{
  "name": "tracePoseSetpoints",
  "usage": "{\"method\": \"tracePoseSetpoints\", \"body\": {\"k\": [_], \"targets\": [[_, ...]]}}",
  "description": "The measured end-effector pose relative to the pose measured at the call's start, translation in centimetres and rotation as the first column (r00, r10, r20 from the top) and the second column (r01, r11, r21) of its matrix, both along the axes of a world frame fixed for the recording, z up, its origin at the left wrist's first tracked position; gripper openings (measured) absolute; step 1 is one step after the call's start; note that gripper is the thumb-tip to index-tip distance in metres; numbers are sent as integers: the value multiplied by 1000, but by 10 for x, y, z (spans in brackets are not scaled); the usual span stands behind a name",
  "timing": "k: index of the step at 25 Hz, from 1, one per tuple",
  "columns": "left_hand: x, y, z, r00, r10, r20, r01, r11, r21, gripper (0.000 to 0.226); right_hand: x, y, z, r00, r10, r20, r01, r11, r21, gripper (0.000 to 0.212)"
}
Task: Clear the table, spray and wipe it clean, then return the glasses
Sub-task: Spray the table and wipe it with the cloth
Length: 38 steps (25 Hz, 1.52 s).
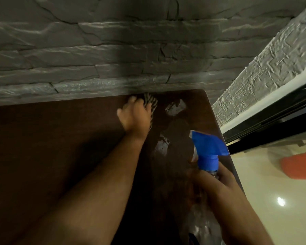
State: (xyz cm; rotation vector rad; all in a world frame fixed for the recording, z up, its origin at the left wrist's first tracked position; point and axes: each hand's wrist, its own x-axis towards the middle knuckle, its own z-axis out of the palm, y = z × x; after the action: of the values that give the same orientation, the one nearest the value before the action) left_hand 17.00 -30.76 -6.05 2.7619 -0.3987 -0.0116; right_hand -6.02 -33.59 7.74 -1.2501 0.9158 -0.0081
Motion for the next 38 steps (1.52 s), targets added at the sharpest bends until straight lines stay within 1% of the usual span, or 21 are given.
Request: {"method": "tracePoseSetpoints", "body": {"k": [1, 3, 5, 6, 8, 10, 11, 13, 15, 18, 20, 21, 23, 25, 26, 28, 31, 33, 35, 36, 38], "targets": [[6, -26, 6, 999, 12, -47, -12, 1000, -1, 30, 1, 0, -1, 1000, 4, 0, -4, 1000, 4, 34], [1, -56, 10, 992, -104, -73, 104, 995, -3, 30, 0, -1, -3, 1000, 14, -9, -14, 999, 38, 41], [-21, -28, -4, 954, -301, -16, 301, 951, 64, 31, 1, 1, -4, 999, 26, -25, -24, 997, 70, 46], [-20, -4, -12, 949, -316, 16, 314, 946, 78, 32, 2, 0, -4, 999, 37, -26, -35, 996, 77, 45], [3, 12, -10, 972, -220, 83, 216, 974, 63, 32, 3, -3, -2, 999, 38, -14, -36, 996, 82, 44], [25, -11, -2, 995, -86, 40, 85, 996, 34, 30, 6, -6, -3, 999, 47, 7, -48, 996, 79, 44], [25, -29, 3, 996, -83, 13, 82, 996, 28, 30, 7, -7, -4, 999, 45, 11, -45, 996, 74, 43], [8, -45, 4, 979, -203, 30, 201, 977, 65, 31, 9, -5, -6, 999, 43, 18, -44, 996, 82, 43], [-7, -17, -8, 931, -353, 90, 347, 935, 69, 32, 10, -1, -10, 998, 62, 22, -63, 993, 95, 47], [10, 8, -14, 959, -271, 89, 266, 962, 63, 32, 8, -1, -12, 996, 93, 13, -94, 992, 86, 63], [20, -24, -4, 986, -161, 33, 159, 986, 52, 32, 9, 1, -12, 996, 89, 19, -90, 993, 70, 65], [18, -43, 2, 985, -170, 0, 170, 984, 51, 32, 10, 1, -13, 996, 81, 27, -83, 994, 66, 63], [-3, -54, 4, 942, -336, -11, 336, 939, 73, 32, 9, 3, -15, 996, 81, 25, -82, 995, 55, 64], [-28, -15, -6, 861, -508, 25, 506, 861, 56, 31, 8, 7, -16, 996, 91, 14, -92, 991, 95, 62], [-30, 7, -11, 862, -506, 19, 505, 862, 47, 31, 7, 8, -14, 995, 95, 3, -95, 988, 120, 60], [-13, 16, -13, 912, -407, 57, 406, 913, 21, 31, 3, 7, -10, 995, 95, -4, -94, 985, 146, 58], [9, -48, 0, 960, -279, -23, 279, 960, 26, 34, -2, 5, -6, 997, 75, -12, -73, 992, 103, 51], [-3, -64, 2, 929, -367, -44, 369, 927, 62, 34, -7, 5, -5, 997, 75, -14, -74, 994, 77, 54], [-27, -19, -5, 844, -537, 6, 536, 842, 56, 32, -12, 8, -4, 997, 75, -17, -74, 996, 58, 58], [-31, 18, -11, 822, -569, 38, 567, 822, 47, 32, -13, 8, -4, 997, 73, -14, -72, 995, 75, 56], [-9, 64, -9, 857, -502, 114, 501, 865, 40, 34, -18, 8, -3, 998, 69, -13, -67, 992, 104, 54]]}}
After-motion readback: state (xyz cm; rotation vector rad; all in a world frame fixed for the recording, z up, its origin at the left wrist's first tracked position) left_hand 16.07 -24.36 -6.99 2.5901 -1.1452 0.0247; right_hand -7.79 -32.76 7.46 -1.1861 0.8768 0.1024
